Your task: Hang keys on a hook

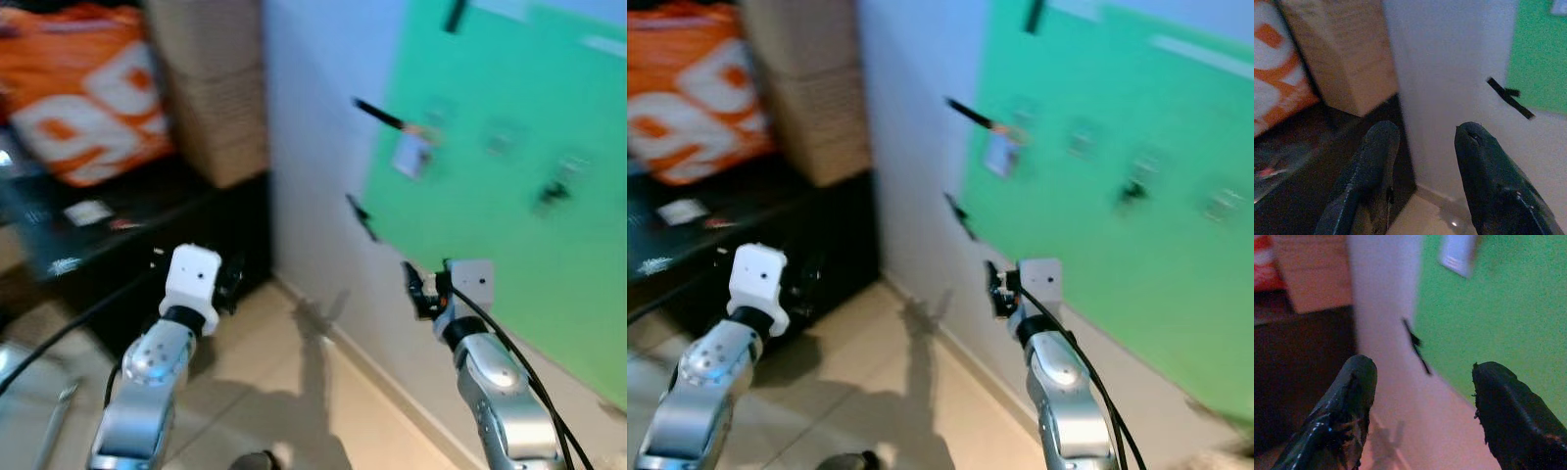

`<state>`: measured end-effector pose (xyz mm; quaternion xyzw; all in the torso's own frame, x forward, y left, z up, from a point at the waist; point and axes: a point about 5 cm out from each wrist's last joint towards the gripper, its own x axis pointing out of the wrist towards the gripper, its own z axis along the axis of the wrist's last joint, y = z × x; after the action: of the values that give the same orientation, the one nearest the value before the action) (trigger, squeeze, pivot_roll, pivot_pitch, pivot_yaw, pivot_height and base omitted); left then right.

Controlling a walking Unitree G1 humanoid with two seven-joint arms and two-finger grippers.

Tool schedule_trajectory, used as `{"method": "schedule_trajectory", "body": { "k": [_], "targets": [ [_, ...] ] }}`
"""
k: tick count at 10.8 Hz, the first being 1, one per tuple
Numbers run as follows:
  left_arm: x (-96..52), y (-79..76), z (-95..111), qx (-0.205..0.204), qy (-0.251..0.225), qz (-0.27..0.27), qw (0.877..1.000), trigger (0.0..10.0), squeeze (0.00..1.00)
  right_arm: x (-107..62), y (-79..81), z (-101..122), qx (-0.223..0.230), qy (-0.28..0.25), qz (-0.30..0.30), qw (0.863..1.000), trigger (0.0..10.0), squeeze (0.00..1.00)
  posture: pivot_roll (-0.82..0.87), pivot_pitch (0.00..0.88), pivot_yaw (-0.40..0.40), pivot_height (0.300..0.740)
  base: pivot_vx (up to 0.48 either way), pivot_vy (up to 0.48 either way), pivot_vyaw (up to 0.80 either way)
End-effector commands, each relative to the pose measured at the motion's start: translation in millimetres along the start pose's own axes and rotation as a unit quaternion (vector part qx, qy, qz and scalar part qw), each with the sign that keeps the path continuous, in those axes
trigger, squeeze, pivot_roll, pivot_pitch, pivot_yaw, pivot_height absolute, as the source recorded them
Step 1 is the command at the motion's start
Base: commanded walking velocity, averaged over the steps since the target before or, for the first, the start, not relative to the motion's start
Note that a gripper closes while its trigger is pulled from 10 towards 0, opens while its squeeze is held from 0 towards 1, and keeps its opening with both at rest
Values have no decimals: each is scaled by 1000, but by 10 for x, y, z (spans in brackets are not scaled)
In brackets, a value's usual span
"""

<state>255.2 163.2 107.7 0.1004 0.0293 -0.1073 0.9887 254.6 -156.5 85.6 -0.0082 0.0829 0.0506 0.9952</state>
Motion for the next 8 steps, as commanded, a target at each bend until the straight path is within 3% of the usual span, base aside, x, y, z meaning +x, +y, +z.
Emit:
{"method": "schedule_trajectory", "body": {
  "k": [1, 3, 5, 8],
  "targets": [
    [0, -4, -2, 3, -2, 2, 1000, 10000, 0, -2, -6, 15, -2, 4, -3, 1000, 10000, 1000, -98, 0, -29, 740, 0, 0, 800],
    [-3, 9, -1, 4, 0, 7, 1000, 10000, 0, -3, -63, -38, 1, 10, -22, 1000, 10000, 1000, -96, 0, -28, 740, 0, 0, 800],
    [26, 29, 106, -8, -33, 11, 999, 10000, 0, -1, -24, -39, 8, 15, 21, 1000, 10000, 1000, -95, 0, -29, 740, 0, 0, 800],
    [1, 68, 76, 3, -29, 11, 1000, 10000, 0, 15, 15, 15, -13, 1, 52, 999, 10000, 1000, -81, 0, -45, 740, 351, 0, 800]
  ]
}}
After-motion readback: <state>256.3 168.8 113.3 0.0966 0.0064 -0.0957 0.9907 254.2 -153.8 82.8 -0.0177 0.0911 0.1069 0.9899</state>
